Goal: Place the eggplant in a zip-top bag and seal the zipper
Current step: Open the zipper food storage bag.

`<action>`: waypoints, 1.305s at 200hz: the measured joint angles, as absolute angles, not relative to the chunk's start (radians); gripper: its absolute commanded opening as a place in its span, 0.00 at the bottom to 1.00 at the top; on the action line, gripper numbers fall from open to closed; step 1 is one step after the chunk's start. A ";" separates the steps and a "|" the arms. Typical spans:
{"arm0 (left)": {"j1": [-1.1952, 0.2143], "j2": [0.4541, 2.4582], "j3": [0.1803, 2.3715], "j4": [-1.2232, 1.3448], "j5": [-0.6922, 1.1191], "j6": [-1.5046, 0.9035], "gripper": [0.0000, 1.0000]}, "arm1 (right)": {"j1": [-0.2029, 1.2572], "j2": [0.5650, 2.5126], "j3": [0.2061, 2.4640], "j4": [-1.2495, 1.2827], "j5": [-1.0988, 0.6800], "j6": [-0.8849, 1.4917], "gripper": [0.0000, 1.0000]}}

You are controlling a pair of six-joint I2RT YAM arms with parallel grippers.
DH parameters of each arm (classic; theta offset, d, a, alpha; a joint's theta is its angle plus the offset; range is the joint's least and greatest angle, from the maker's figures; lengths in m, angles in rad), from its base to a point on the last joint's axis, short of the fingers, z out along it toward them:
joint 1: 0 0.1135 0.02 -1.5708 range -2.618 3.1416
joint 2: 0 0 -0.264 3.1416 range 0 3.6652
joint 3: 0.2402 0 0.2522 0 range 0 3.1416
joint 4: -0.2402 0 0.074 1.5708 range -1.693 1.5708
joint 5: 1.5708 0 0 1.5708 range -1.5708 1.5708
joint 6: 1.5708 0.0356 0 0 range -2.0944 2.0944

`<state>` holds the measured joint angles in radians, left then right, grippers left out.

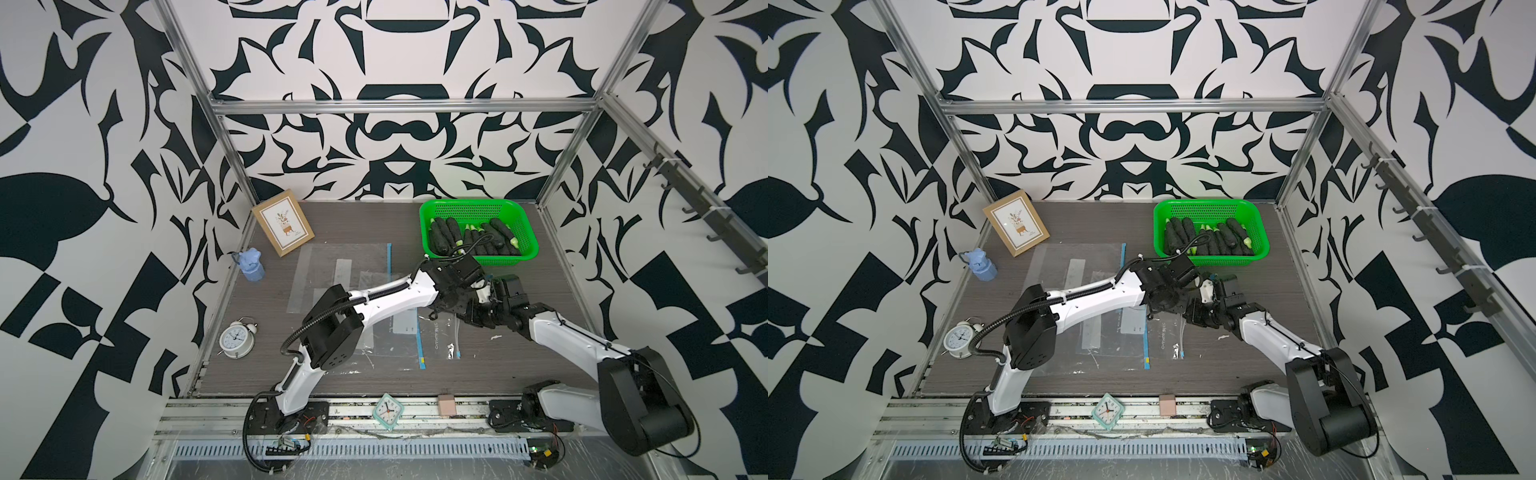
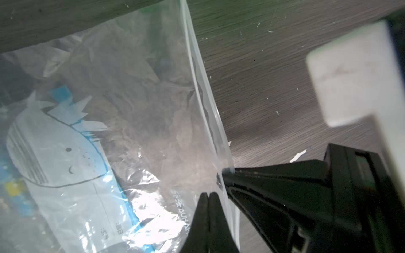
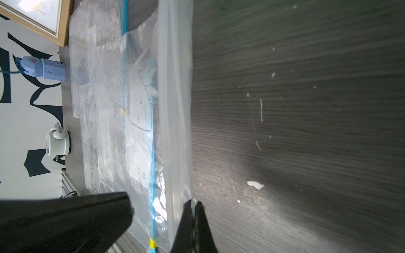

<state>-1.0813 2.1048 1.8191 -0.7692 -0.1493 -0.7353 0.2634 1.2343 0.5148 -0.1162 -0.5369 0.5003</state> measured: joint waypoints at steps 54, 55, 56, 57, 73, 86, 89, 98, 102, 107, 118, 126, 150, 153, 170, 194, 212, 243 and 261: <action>-1.075 2.062 1.771 -0.754 -0.149 -0.749 0.33 | 0.288 1.229 0.555 -0.118 -0.528 0.506 0.00; -1.075 2.061 1.769 -0.754 -0.149 -0.749 0.33 | 0.288 1.229 0.555 -0.119 -0.527 0.507 0.00; -1.075 2.058 1.767 -0.754 -0.149 -0.747 0.34 | 0.289 1.229 0.555 -0.119 -0.527 0.507 0.00; -1.074 2.056 1.766 -0.753 -0.148 -0.745 0.34 | 0.289 1.229 0.555 -0.119 -0.527 0.507 0.00; -1.071 2.024 1.745 -0.740 -0.141 -0.751 0.36 | 0.293 1.229 0.555 -0.120 -0.524 0.512 0.00; -1.067 2.005 1.741 -0.731 -0.134 -0.751 0.37 | 0.299 1.229 0.555 -0.120 -0.519 0.517 0.00; -1.066 2.003 1.741 -0.728 -0.133 -0.752 0.37 | 0.300 1.229 0.555 -0.120 -0.519 0.517 0.00; -1.060 1.998 1.741 -0.715 -0.129 -0.752 0.37 | 0.304 1.229 0.556 -0.120 -0.517 0.520 0.00; -1.059 1.996 1.741 -0.712 -0.127 -0.752 0.37 | 0.305 1.229 0.556 -0.120 -0.516 0.521 0.00; -1.056 1.996 1.741 -0.707 -0.124 -0.752 0.37 | 0.308 1.229 0.558 -0.120 -0.515 0.521 0.00; -1.052 1.998 1.741 -0.701 -0.118 -0.752 0.37 | 0.313 1.229 0.560 -0.120 -0.513 0.522 0.00; -1.049 1.999 1.741 -0.698 -0.114 -0.752 0.37 | 0.317 1.229 0.563 -0.121 -0.511 0.523 0.00; -1.047 2.009 1.741 -0.698 -0.110 -0.752 0.34 | 0.324 1.229 0.573 -0.123 -0.506 0.525 0.00; -1.047 2.011 1.741 -0.698 -0.110 -0.752 0.34 | 0.325 1.229 0.574 -0.123 -0.505 0.525 0.00; -1.047 2.023 1.741 -0.698 -0.111 -0.752 0.30 | 0.325 1.229 0.577 -0.123 -0.501 0.525 0.00; -1.046 2.030 1.741 -0.699 -0.111 -0.751 0.29 | 0.327 1.229 0.577 -0.127 -0.495 0.525 0.00; -1.042 2.031 1.741 -0.698 -0.111 -0.751 0.29 | 0.328 1.229 0.577 -0.130 -0.493 0.525 0.00; -1.037 2.044 1.741 -0.697 -0.111 -0.752 0.35 | 0.335 1.229 0.587 -0.133 -0.492 0.526 0.00; -1.032 2.061 1.741 -0.696 -0.112 -0.751 0.35 | 0.336 1.229 0.588 -0.141 -0.489 0.528 0.00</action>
